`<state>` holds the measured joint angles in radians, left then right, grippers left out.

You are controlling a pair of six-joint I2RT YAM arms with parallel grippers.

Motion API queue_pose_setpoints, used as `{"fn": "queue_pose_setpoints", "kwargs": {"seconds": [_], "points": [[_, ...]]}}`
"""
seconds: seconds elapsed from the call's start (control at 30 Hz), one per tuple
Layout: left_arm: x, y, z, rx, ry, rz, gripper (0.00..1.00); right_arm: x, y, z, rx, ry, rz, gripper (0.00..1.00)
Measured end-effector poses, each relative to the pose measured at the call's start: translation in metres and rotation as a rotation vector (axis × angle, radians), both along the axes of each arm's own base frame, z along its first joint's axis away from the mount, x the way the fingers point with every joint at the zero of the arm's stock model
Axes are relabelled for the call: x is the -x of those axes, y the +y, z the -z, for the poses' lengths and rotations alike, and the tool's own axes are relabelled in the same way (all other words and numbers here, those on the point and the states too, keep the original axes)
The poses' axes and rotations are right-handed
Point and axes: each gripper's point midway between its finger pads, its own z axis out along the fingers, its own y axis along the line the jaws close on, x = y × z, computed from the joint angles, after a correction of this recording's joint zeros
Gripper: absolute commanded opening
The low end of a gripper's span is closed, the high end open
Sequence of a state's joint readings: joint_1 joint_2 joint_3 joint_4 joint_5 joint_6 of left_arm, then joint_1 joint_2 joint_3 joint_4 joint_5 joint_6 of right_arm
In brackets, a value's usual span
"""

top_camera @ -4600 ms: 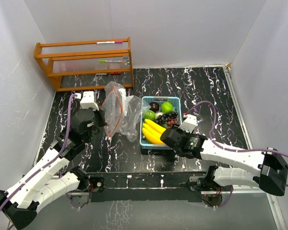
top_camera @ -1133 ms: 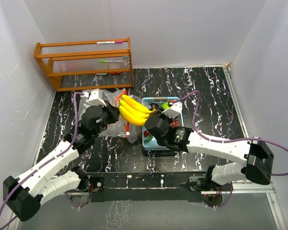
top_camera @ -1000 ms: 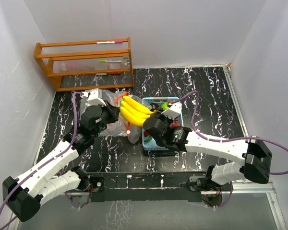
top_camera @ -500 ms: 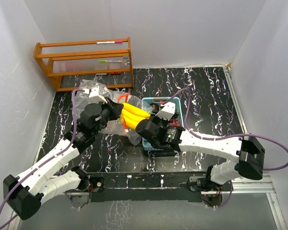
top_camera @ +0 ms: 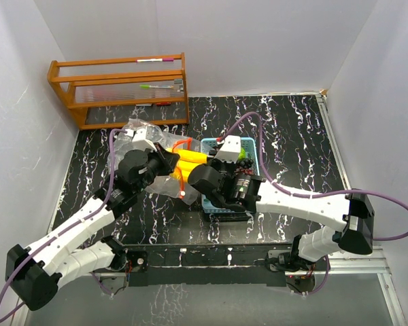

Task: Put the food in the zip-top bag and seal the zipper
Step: Place the fake fruit in the zipper food storage bag.

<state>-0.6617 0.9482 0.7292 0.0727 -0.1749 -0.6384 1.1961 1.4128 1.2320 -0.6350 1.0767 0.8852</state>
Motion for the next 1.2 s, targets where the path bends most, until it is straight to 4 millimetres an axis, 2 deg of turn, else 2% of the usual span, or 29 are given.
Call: {"fn": "queue_pose_setpoints", "kwargs": {"seconds": [0.13,0.3,0.6,1.03,1.13,1.2], "points": [[0.004,0.001,0.001,0.002,-0.001,0.008,0.0,0.001,-0.003,0.001,0.023,-0.001,0.003,0.08],[0.008,-0.008,0.002,0.042,0.019,0.049,0.0,-0.001,-0.003,-0.006,0.045,-0.013,0.007,0.08],[0.014,-0.025,0.008,0.104,0.069,0.115,0.0,-0.022,0.033,-0.029,0.078,-0.067,0.02,0.08],[0.017,-0.033,0.005,0.198,0.095,0.131,0.0,-0.03,0.051,-0.019,0.0,-0.097,0.023,0.08],[0.018,-0.036,0.002,0.222,0.1,0.14,0.0,-0.03,0.057,-0.01,-0.074,-0.098,0.019,0.08],[0.018,-0.037,0.0,0.232,0.103,0.138,0.0,-0.027,0.057,0.002,-0.117,-0.091,0.007,0.14]]}}
